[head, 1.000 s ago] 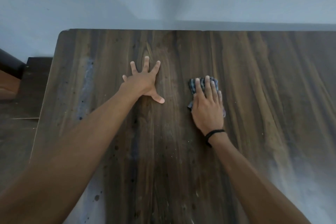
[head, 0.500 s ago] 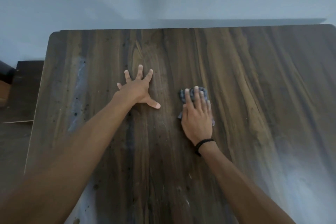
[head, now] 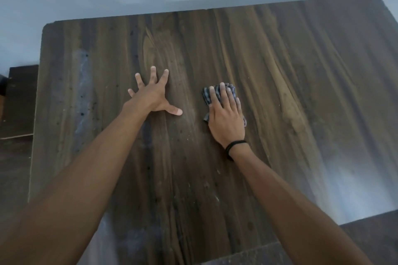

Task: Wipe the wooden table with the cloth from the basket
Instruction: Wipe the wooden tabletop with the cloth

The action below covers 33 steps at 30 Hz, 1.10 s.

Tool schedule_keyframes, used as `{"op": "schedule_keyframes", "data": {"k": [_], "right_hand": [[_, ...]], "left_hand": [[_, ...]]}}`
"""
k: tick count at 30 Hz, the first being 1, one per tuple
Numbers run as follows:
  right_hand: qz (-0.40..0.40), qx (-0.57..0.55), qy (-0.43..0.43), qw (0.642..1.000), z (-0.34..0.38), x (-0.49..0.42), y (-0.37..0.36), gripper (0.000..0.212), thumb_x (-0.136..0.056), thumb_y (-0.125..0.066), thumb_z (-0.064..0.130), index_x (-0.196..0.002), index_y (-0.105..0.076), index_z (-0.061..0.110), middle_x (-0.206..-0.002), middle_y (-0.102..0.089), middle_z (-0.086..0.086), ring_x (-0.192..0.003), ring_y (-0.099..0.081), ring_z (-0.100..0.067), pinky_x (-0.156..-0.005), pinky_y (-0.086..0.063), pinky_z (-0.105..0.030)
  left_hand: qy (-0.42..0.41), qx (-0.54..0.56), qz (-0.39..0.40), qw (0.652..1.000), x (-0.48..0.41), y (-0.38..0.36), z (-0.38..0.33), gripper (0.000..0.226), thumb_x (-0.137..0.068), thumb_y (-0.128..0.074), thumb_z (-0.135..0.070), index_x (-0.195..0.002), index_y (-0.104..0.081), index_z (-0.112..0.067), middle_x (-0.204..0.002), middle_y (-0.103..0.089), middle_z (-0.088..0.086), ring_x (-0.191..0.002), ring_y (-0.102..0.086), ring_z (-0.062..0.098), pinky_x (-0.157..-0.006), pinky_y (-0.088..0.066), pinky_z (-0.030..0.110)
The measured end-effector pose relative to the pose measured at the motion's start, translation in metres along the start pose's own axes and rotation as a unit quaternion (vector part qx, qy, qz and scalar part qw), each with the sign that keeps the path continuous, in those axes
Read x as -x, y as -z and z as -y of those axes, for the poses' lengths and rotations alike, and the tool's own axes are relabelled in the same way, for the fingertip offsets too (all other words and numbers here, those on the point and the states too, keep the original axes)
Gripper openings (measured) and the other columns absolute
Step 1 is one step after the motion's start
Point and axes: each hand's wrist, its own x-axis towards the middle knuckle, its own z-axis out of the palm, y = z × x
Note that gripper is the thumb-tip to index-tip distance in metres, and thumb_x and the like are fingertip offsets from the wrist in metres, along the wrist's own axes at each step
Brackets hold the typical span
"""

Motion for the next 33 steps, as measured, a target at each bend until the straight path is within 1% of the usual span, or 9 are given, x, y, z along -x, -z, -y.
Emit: {"op": "schedule_keyframes", "data": {"k": [4,8,12,16,19,23,27,31,33], "right_hand": [[0.046,0.013,0.155,0.987,0.003,0.043,-0.007,0.054,-0.107,-0.026,0.036,-0.16,-0.015,0.031,-0.168,-0.007,0.0,-0.155,-0.002,-0.02,-0.125,-0.005,-0.043],[0.001,0.007,0.014,1.0,-0.006,0.038,-0.001,0.054,-0.107,-0.029,0.032,-0.16,-0.018,0.027,-0.168,-0.009,-0.003,-0.154,-0.005,-0.021,-0.125,-0.01,-0.047],[0.042,0.021,0.161,0.986,-0.01,0.064,-0.006,0.054,-0.108,-0.03,0.035,-0.16,-0.015,0.031,-0.168,-0.006,0.001,-0.154,-0.001,-0.018,-0.125,-0.002,-0.041],[0.006,0.002,0.026,1.0,-0.016,0.073,-0.003,0.054,-0.107,-0.03,0.031,-0.16,-0.018,0.027,-0.168,-0.009,-0.003,-0.155,-0.004,-0.022,-0.125,-0.01,-0.048],[0.054,0.021,0.19,0.98,-0.021,0.099,-0.005,0.055,-0.105,-0.025,0.036,-0.159,-0.017,0.031,-0.168,-0.009,0.0,-0.155,-0.004,-0.02,-0.125,-0.007,-0.045],[0.019,0.012,0.047,0.999,-0.036,0.105,0.0,0.054,-0.106,-0.03,0.032,-0.159,-0.02,0.027,-0.167,-0.011,-0.004,-0.154,-0.006,-0.023,-0.124,-0.014,-0.049],[0.054,0.027,0.192,0.98,-0.032,0.13,-0.004,0.054,-0.106,-0.024,0.037,-0.159,-0.014,0.032,-0.168,-0.007,0.0,-0.155,-0.002,-0.02,-0.125,-0.009,-0.045],[0.026,0.012,0.059,0.998,-0.02,0.133,-0.008,0.055,-0.107,-0.029,0.033,-0.16,-0.015,0.029,-0.168,-0.006,-0.003,-0.154,-0.001,-0.021,-0.125,-0.008,-0.047],[0.06,0.023,0.186,0.98,-0.017,0.146,-0.009,0.056,-0.107,-0.03,0.034,-0.159,-0.014,0.031,-0.168,-0.005,-0.001,-0.154,0.0,-0.021,-0.124,-0.004,-0.045]], "left_hand": [[0.0,-0.013,0.008,1.0,0.009,-0.014,0.004,0.144,-0.058,-0.087,-0.06,-0.154,0.019,-0.039,-0.158,0.037,-0.007,-0.145,0.028,0.042,-0.115,0.001,0.07],[-0.006,-0.011,-0.007,1.0,0.008,-0.019,0.007,0.147,-0.054,-0.089,-0.06,-0.154,0.018,-0.04,-0.159,0.035,-0.008,-0.145,0.027,0.042,-0.114,0.0,0.07],[-0.006,-0.028,-0.012,1.0,0.008,-0.018,0.004,0.147,-0.054,-0.088,-0.062,-0.155,0.016,-0.039,-0.16,0.032,-0.007,-0.146,0.024,0.044,-0.114,-0.003,0.071],[-0.007,-0.029,-0.014,0.999,0.009,-0.018,0.006,0.146,-0.054,-0.087,-0.062,-0.155,0.016,-0.039,-0.16,0.032,-0.007,-0.146,0.023,0.044,-0.114,-0.004,0.071],[-0.01,-0.03,-0.017,0.999,0.011,-0.016,0.005,0.146,-0.053,-0.086,-0.063,-0.155,0.015,-0.039,-0.161,0.031,-0.007,-0.147,0.022,0.044,-0.114,-0.004,0.07],[-0.012,-0.029,-0.022,0.999,0.012,-0.018,0.009,0.144,-0.054,-0.085,-0.065,-0.156,0.013,-0.038,-0.162,0.029,-0.006,-0.147,0.02,0.044,-0.114,-0.005,0.07],[-0.022,-0.038,-0.022,0.999,0.024,-0.028,0.003,0.139,-0.058,-0.084,-0.063,-0.157,0.01,-0.035,-0.162,0.027,-0.006,-0.147,0.019,0.045,-0.115,-0.004,0.07],[-0.016,-0.041,0.0,0.999,0.035,-0.049,0.005,0.147,-0.054,-0.086,-0.064,-0.154,0.018,-0.038,-0.159,0.034,-0.008,-0.146,0.024,0.045,-0.114,-0.001,0.069],[-0.018,-0.038,-0.002,0.999,0.037,-0.05,0.006,0.148,-0.054,-0.087,-0.063,-0.154,0.019,-0.038,-0.158,0.036,-0.008,-0.145,0.025,0.044,-0.115,0.0,0.069]]}}
